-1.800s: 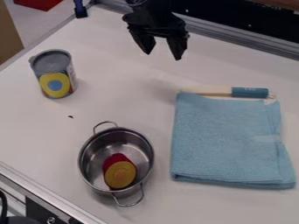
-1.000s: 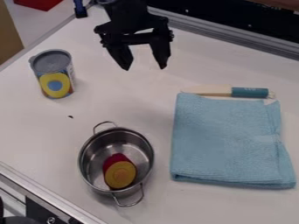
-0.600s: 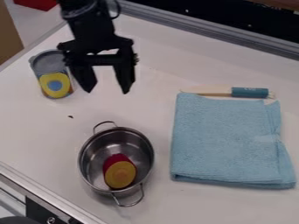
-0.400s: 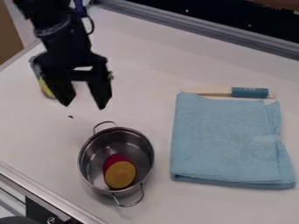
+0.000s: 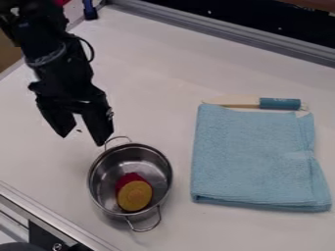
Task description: Put the silver pot on the left top of the table
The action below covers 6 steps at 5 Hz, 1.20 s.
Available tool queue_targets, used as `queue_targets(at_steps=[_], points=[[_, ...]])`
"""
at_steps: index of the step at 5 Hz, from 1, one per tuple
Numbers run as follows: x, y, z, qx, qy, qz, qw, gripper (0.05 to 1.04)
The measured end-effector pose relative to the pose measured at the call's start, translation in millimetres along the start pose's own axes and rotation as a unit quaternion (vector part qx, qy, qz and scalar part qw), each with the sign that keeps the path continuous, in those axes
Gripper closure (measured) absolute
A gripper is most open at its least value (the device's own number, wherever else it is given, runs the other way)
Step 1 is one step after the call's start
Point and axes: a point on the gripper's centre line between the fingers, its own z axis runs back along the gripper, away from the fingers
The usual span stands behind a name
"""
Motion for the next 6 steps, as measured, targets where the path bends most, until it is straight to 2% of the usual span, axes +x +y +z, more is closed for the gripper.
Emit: queue_targets(at_steps=[2, 4, 6], points=[[-20, -8, -18, 0.024, -0.009, -0.029, 0.9993, 0.087], [-23, -13, -29, 0.036, -0.031, -0.030, 0.9984, 0.087], [-18, -16, -46, 0.058, -0.017, 0.001, 0.9982, 0.087]])
